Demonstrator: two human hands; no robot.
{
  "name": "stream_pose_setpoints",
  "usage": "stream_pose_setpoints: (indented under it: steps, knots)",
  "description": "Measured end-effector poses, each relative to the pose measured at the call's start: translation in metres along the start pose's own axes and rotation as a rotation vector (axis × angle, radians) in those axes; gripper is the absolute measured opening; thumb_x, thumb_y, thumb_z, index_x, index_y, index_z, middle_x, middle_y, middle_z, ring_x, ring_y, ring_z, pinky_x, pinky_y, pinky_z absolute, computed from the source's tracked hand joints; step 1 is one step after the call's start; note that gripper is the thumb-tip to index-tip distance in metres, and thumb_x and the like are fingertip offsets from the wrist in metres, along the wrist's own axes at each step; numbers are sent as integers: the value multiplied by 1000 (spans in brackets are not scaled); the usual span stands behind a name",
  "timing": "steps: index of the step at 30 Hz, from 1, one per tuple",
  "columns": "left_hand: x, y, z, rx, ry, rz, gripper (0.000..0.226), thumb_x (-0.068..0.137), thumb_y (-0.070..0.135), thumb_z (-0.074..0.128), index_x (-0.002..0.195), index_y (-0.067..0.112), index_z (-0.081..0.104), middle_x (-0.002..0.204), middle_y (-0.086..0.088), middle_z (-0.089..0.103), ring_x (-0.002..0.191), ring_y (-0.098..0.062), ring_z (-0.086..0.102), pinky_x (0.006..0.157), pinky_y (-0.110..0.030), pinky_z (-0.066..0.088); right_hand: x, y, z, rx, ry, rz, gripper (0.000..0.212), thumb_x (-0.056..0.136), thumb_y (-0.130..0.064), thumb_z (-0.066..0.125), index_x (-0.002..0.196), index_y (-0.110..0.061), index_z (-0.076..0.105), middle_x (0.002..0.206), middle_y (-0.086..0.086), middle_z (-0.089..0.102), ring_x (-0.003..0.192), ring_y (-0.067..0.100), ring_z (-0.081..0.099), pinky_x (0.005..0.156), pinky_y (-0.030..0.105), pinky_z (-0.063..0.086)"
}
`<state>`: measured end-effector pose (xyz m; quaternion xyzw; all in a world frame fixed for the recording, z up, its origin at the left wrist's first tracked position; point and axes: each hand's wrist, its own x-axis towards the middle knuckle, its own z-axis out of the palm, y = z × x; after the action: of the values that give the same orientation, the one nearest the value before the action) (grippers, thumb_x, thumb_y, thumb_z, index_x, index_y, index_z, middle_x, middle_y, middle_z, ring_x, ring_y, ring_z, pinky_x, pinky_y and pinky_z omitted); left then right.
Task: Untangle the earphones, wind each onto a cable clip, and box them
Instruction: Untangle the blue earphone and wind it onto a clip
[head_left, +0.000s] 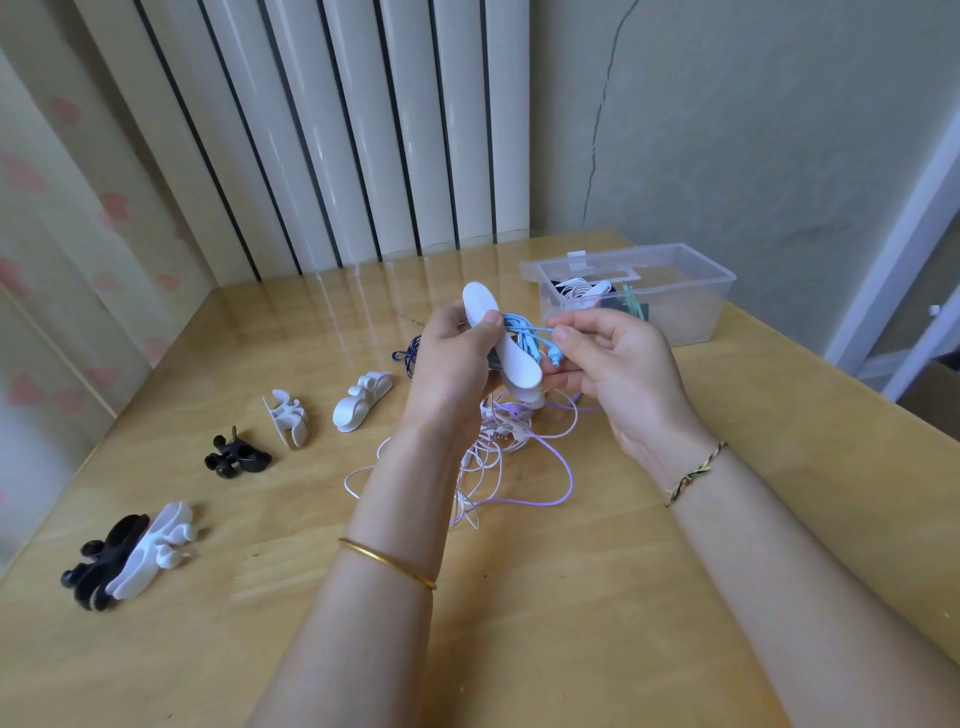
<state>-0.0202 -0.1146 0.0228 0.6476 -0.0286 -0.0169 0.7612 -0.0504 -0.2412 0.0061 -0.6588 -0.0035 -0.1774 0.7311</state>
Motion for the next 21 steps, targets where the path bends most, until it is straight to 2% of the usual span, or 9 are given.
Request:
stream_pose_setpoints:
  steps: [4,8,9,12,13,15,17,19,21]
  knots:
    - [0,0,3,-40,74,15,25,98,10,48,122,3,49,101,-9,58,87,-24,61,80,-41,53,-3,1,1,-17,-15,-4,16,91,0,57,84,-12,64,81,16,64,57,14,63,55,24,55]
    - [0,-6,5,-99,144,-17,29,98,10,49,127,4,47,110,-12,58,90,-24,60,80,-40,54,-10,2,7,-240,-62,-114,14,91,-3,57,86,-10,68,82,12,65,60,9,64,52,18,51]
    - [1,-8,5,-126,156,-34,31,98,10,49,128,3,46,111,-13,57,90,-25,60,79,-39,54,-10,3,8,-318,-51,-161,15,93,-6,56,85,-6,69,84,12,64,63,11,64,54,20,53]
    - [4,-5,10,-197,168,-68,33,98,9,49,130,2,45,111,-14,56,86,-25,60,72,-36,54,-7,4,7,-560,-24,-285,30,95,-16,53,81,6,67,84,14,57,77,23,60,74,40,53]
    - [7,-4,12,-193,168,-72,34,98,9,49,131,3,45,111,-14,56,85,-25,59,72,-36,54,-5,2,6,-592,-12,-297,27,94,-15,54,81,3,69,83,11,58,79,21,58,78,37,51]
    - [13,1,17,-166,159,-71,35,97,10,50,131,2,44,112,-16,57,85,-25,59,70,-35,54,1,-5,2,-570,33,-281,13,90,-10,60,83,-7,71,83,4,65,79,13,59,78,27,49]
    - [19,4,25,-172,150,-79,35,98,10,50,131,0,43,112,-18,57,80,-23,59,61,-30,54,5,-10,-2,-478,87,-248,9,87,-9,62,83,-16,66,79,-4,67,72,7,61,74,24,50]
    - [24,7,36,-201,140,-92,32,98,8,49,128,-1,44,103,-16,57,71,-21,58,54,-27,52,7,-12,-6,-451,84,-261,7,90,-13,61,86,-19,62,78,-8,66,74,7,64,75,29,52]
    - [28,9,50,-207,128,-91,30,97,6,49,126,1,44,101,-14,57,72,-23,57,53,-26,51,11,-11,-10,-490,92,-281,5,91,-17,59,88,-16,63,81,-4,67,79,14,66,76,37,53]
